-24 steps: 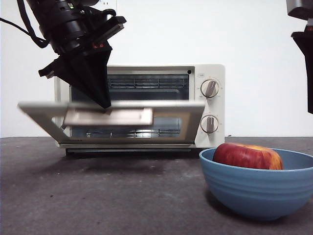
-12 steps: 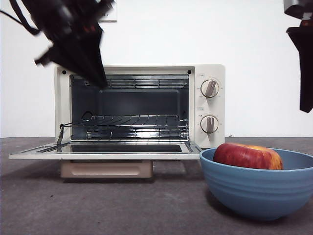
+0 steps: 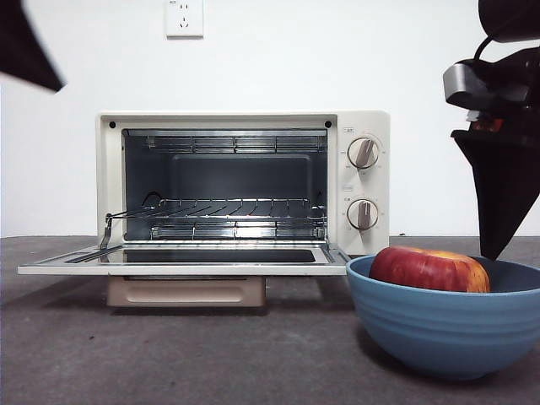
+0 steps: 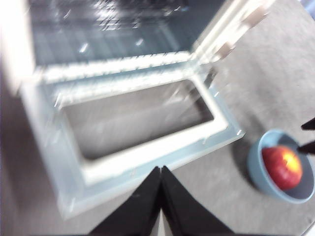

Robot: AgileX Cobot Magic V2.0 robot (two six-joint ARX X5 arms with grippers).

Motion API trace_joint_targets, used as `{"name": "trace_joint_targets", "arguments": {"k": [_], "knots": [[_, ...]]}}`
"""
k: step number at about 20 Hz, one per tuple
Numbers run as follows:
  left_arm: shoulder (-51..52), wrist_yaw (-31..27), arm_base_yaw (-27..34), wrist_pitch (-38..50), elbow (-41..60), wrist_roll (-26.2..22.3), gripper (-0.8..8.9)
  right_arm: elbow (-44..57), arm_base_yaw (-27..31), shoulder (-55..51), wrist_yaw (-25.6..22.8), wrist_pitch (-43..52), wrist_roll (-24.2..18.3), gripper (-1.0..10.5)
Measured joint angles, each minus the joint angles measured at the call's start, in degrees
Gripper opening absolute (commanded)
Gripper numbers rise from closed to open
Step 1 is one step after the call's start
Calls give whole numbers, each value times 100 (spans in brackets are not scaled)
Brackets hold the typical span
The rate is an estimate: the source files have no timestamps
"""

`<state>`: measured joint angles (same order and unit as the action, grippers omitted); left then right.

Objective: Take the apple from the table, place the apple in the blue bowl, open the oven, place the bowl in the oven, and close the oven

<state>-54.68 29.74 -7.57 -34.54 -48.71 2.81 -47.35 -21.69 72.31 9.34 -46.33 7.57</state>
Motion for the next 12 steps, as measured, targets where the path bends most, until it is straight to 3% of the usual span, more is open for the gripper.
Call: {"name": "trace_joint_targets", "arguments": {"k": [5,12], "knots": [[1178,46,223,4,1093,295,7,0,0,168,157,247,-22,319],[1814,50,232,-26,1161,463,7,0,0,413,271,376,-26,173]]}}
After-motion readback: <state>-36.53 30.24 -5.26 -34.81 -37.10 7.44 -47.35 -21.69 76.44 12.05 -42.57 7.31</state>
